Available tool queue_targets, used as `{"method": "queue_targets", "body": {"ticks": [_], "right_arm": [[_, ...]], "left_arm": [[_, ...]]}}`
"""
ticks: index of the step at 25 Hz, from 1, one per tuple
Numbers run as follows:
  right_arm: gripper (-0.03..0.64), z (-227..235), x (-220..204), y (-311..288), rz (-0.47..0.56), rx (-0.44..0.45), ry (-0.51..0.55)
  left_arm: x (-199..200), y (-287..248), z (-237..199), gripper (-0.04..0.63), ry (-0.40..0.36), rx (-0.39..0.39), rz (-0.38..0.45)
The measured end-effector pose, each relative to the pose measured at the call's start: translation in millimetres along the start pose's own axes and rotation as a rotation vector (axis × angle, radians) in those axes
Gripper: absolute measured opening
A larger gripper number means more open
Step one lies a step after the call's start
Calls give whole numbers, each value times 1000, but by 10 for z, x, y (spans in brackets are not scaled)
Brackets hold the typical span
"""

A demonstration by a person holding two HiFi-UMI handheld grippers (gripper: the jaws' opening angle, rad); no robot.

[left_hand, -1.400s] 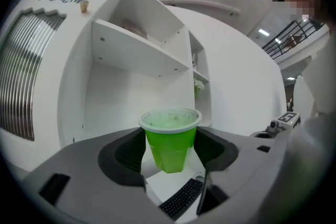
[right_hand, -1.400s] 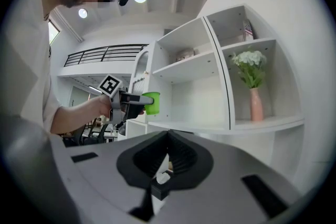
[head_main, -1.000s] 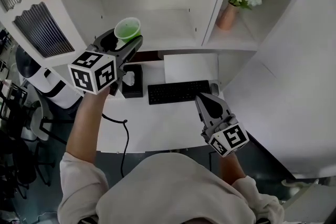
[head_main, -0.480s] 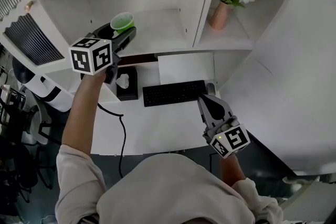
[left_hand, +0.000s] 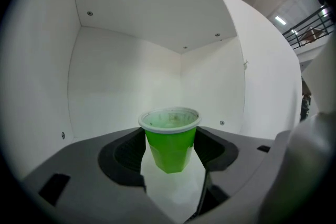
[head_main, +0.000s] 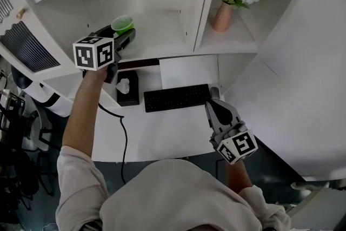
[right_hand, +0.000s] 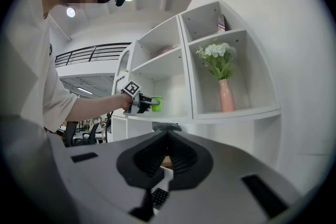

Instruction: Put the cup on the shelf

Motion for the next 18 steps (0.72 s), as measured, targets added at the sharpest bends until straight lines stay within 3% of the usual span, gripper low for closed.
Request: {"method": "queue_targets", "body": {"ticks": [18], "right_arm": [[4,213,-119,-154,-14,3,-18]], "left_arm": [[-145,-334,-108,288,-31,19,-82]]}}
Point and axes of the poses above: the fingertips, and each gripper's own axes: y backward along the fingers, z to its right, x out of its top, the point moved 2 cm from there along y, backward along the fingers, and after that the axes turned 9 degrees about y, right-handed, at the moved point
